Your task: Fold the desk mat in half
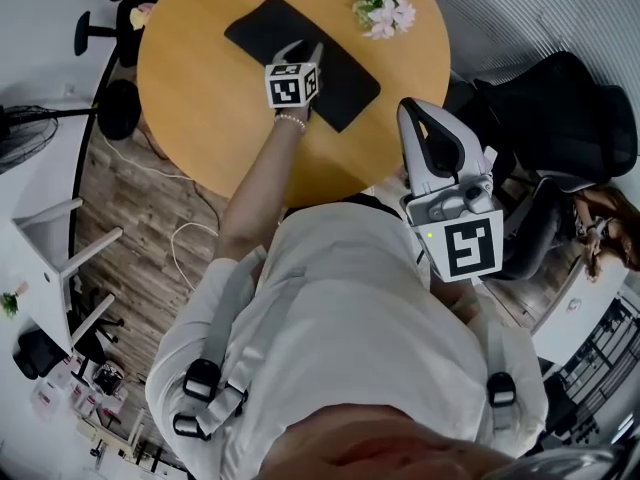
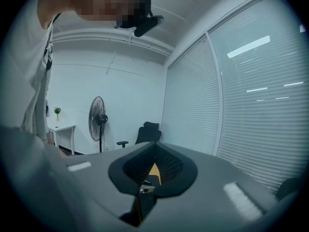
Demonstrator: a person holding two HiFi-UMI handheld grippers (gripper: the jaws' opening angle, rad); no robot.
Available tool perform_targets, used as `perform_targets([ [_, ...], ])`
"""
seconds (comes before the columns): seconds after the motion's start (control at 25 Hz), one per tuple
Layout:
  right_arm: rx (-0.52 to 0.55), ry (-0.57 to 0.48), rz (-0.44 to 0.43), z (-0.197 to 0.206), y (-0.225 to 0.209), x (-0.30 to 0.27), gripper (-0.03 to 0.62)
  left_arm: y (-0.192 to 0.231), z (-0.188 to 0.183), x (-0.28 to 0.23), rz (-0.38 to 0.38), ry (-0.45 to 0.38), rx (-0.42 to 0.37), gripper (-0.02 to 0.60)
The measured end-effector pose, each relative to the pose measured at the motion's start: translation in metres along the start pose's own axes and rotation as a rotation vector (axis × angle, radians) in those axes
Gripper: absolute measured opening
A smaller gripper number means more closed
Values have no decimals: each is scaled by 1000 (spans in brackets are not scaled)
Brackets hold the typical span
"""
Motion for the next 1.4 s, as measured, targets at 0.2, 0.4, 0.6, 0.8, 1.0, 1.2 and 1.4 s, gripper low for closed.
perform_targets([
  [0.2,10,-9,-18,-3,0,2,5,-8,-25,41,5,-92,-20,117],
  [0.4,21,-23,-30,-7,0,4,5,-25,-51,85,8,-185,-41,109],
  [0.6,28,-38,-38,-12,2,8,5,-44,-76,127,30,-258,-81,109],
  [0.8,37,-43,-55,-17,6,11,5,-59,-94,174,39,-320,-98,109],
  [1.0,41,-51,-67,-19,8,14,5,-75,-112,217,48,-390,-134,109],
  [1.2,42,-59,-88,-21,9,14,5,-86,-129,256,43,-466,-157,103],
  [1.4,83,-68,-122,-20,10,15,5,-94,-143,290,39,-502,-187,101],
])
Point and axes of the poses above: the fingertips, and each gripper's own axes: x backward along the fingers, y to its left, z out of its underside, the point moved 8 cm from there along x, backward along the fingers, and after that the axes turned 6 degrees about -x, right-handed, at the moved point
